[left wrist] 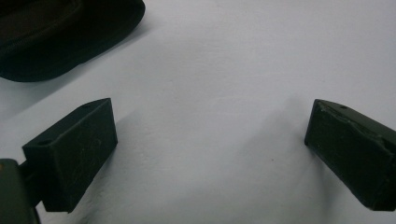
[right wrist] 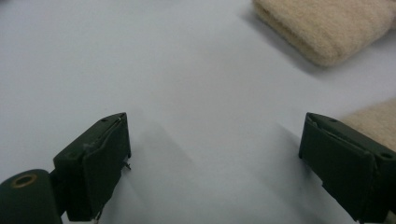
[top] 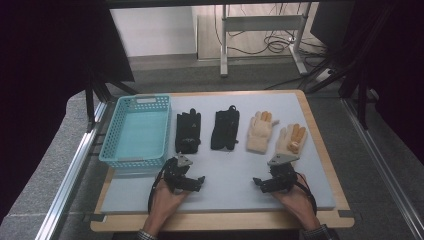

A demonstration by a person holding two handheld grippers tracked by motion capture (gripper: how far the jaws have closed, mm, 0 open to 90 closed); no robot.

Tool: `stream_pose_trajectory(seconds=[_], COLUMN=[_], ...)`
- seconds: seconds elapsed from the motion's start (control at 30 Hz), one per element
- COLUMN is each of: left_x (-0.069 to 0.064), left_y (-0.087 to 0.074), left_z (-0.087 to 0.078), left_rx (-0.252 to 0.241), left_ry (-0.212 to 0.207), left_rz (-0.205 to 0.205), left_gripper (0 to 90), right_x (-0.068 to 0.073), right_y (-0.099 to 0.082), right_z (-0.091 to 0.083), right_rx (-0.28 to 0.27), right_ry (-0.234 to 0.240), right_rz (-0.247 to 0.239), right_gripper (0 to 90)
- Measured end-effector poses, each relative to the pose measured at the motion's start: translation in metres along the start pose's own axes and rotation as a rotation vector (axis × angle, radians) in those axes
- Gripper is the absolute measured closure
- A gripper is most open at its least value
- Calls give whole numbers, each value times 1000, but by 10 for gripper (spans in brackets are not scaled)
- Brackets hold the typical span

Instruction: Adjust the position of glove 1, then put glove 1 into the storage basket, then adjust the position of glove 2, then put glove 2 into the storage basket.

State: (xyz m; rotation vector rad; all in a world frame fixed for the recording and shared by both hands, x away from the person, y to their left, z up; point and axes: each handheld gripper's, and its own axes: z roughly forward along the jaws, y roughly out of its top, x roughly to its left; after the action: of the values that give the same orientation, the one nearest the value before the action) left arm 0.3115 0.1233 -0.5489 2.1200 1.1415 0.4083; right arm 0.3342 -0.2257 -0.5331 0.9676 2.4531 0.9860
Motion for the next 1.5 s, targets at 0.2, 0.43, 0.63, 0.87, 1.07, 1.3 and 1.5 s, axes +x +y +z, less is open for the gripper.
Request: stream_pose_trajectory(seconds=[0.2,0.43,0.63,0.87,1.07,1.3,1.5], left_x=[0,0,0,0,0,0,0], left_y=[0,0,0,0,-1,-1,-1], left_z=[0,0,0,0,0,0,0], left_rx=[-1,-2,-3,-4,-5,-6,-6], left_ry=[0,1,2,2,3,3,3], left_rz=[0,-1,-2,-2,-2,-3,-2], left_gripper=[25,28,31,32,32,33,33], right_x=[0,0,1,2,2,1,3], right_y=[0,0,0,1,0,4,14], right_z=[0,0,1,0,-1,-5,-5], right_rx=[1,1,1,-2,-13,-43,-57], right_ry=[1,3,-4,-16,-15,3,19], right_rz=[0,5,15,32,41,58,64], right_gripper=[78,76,76,85,123,137,157])
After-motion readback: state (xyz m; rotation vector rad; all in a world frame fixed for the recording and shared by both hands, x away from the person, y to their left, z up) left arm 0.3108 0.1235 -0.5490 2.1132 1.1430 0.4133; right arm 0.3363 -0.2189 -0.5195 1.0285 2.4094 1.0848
